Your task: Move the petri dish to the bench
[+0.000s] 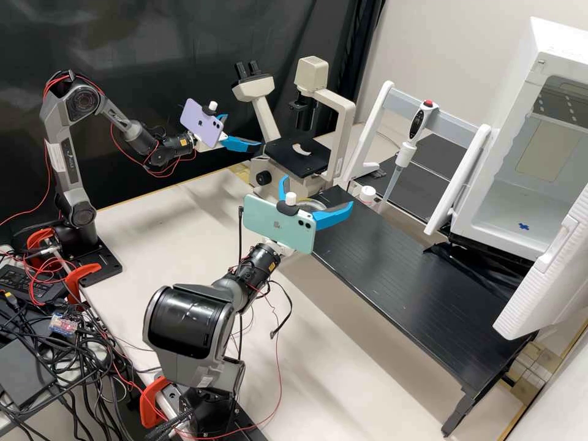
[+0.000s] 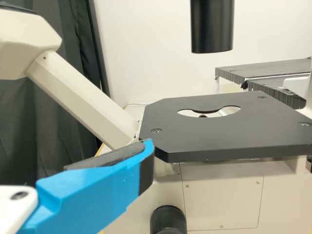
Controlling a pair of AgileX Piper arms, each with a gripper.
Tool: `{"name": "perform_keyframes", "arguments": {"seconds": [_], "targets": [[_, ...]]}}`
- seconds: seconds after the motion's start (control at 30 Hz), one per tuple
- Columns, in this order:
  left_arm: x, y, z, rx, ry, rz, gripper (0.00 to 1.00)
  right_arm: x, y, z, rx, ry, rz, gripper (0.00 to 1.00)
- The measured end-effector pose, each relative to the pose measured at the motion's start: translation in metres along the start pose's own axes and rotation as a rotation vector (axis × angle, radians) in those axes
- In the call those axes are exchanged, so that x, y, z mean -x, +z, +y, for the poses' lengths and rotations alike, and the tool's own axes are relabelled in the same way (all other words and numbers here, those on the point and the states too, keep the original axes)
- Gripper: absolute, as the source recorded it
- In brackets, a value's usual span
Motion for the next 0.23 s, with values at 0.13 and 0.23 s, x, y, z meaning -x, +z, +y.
{"name": "perform_keyframes", "arguments": {"seconds": [0.13, 0.23], "targets": [[0.0000, 0.0000, 0.0000, 0.000, 0.000, 0.000, 1.00, 0.0030, 0.0009, 0.0050, -0.040, 0.042, 0.013, 1.00], [0.0000, 0.0000, 0.0000, 0.000, 0.000, 0.000, 1.00, 0.0030, 0.0030, 0.0064, -0.072, 0.045, 0.015, 1.00]]}}
